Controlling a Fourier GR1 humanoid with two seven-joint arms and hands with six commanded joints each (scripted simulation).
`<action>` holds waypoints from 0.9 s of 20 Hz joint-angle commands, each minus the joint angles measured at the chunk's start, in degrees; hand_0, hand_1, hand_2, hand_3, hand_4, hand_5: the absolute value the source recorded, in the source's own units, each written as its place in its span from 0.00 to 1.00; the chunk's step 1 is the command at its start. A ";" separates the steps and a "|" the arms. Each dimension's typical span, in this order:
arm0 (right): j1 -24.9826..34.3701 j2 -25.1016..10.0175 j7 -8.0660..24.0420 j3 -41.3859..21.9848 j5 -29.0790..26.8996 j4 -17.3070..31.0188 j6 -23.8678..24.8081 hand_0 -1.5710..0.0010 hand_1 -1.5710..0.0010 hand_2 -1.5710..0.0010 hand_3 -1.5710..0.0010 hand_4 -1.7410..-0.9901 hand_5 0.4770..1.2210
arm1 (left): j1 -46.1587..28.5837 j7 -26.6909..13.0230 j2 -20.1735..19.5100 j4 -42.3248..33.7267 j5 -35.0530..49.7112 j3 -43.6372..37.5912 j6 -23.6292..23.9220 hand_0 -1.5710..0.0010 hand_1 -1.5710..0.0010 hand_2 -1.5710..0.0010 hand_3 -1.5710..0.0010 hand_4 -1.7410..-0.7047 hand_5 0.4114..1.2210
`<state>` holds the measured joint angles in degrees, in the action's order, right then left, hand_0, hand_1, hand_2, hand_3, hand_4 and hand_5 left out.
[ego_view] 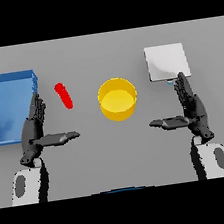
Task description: Pick up the red beaker and tilt it to pour out 1 green nut into yellow bowl. Pick up the yellow bowl and place it on the metallic measuring scale.
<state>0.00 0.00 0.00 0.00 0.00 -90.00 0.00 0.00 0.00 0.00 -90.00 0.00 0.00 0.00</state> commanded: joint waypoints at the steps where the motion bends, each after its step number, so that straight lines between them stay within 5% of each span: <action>1: 0.08 0.08 0.03 -0.04 0.03 0.04 0.10 1.00 1.00 1.00 1.00 0.89 0.14 | -0.13 0.08 -0.01 -0.09 0.04 0.01 0.01 1.00 1.00 1.00 1.00 0.58 0.31; 6: 0.43 0.56 -0.24 -0.45 0.42 0.57 0.26 1.00 1.00 1.00 1.00 0.89 0.14 | -1.67 0.62 -0.26 -1.36 0.26 0.27 -0.48 1.00 1.00 1.00 1.00 0.58 0.31; 8: -1.80 -2.73 -5.85 -4.77 11.40 -2.80 3.71 1.00 1.00 1.00 1.00 0.89 0.13 | -6.43 2.75 -2.97 -7.81 -4.76 4.45 -1.46 1.00 1.00 1.00 1.00 0.58 0.31; 11: -3.39 -3.40 -4.98 -7.72 16.77 -6.04 4.89 1.00 1.00 1.00 1.00 0.89 0.14 | -8.60 -0.62 -4.34 -12.32 -7.29 6.65 -1.74 1.00 1.00 1.00 1.00 0.58 0.31; 18: -3.66 -3.45 -5.19 -7.34 13.10 -6.08 1.71 1.00 1.00 1.00 1.00 0.75 0.20 | -4.20 -5.04 -4.70 -7.39 -7.55 6.31 -2.59 1.00 1.00 1.00 1.00 0.58 0.29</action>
<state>-3.64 -3.44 -5.15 -7.34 13.10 -96.08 1.71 -4.17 -5.27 -4.69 -97.40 -7.56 6.31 -2.58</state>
